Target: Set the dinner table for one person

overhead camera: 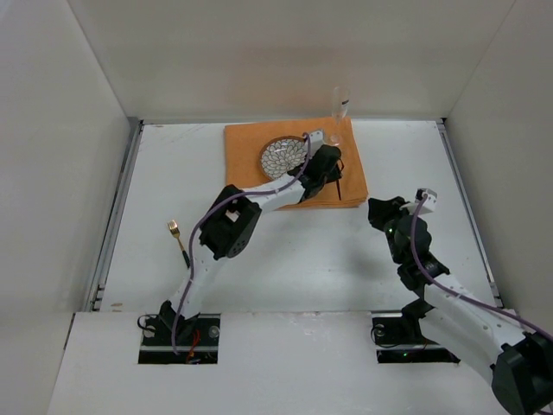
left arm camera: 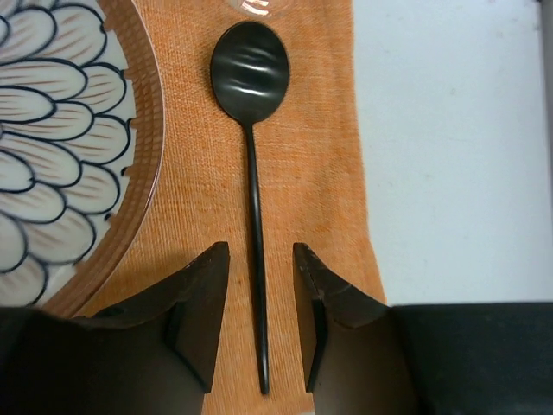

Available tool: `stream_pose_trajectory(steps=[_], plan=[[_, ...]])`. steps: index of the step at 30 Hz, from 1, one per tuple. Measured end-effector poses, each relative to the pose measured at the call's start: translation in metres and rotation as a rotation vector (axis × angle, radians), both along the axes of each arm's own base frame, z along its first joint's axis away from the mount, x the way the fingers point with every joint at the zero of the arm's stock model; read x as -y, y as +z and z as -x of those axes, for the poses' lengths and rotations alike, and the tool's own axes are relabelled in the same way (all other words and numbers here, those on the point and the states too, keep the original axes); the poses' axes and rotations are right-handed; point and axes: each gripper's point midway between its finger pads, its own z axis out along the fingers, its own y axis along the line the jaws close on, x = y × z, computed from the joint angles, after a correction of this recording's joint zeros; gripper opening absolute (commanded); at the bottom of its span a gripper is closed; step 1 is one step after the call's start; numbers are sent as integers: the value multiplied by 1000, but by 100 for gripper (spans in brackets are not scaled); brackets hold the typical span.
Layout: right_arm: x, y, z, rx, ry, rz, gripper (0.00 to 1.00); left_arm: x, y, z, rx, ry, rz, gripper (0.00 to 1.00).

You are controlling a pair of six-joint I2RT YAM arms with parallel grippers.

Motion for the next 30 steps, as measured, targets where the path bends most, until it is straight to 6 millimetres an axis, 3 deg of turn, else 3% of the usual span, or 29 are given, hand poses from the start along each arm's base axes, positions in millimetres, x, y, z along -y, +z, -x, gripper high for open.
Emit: stream_pose_trajectory(steps=[4,7,9,12,16,19,22,26,30], plan=[[0,-5,-1,-15,-2,1,14,-17,45,23,62,-23,31,37],[-2,-11,-2,-35,-2,9,16,-39,92,41,135,-32,62,47],[-4,-19,-3,-58,1,22,16,-61,121,55,183,-22,79,55],[-14,-35,-6,-118,21,54,15,-108,143,76,224,34,69,59],[-41,-43,-7,-168,80,103,14,-200,122,103,182,162,-32,60],[-60,-39,-4,-159,124,119,14,-288,95,128,94,310,-136,60],[-70,-36,0,-142,151,128,15,-361,80,158,28,466,-184,60],[-73,-31,0,-118,157,140,15,-418,52,201,-70,610,-217,59],[-79,-28,3,-106,177,148,15,-442,11,238,-229,674,-270,56]])
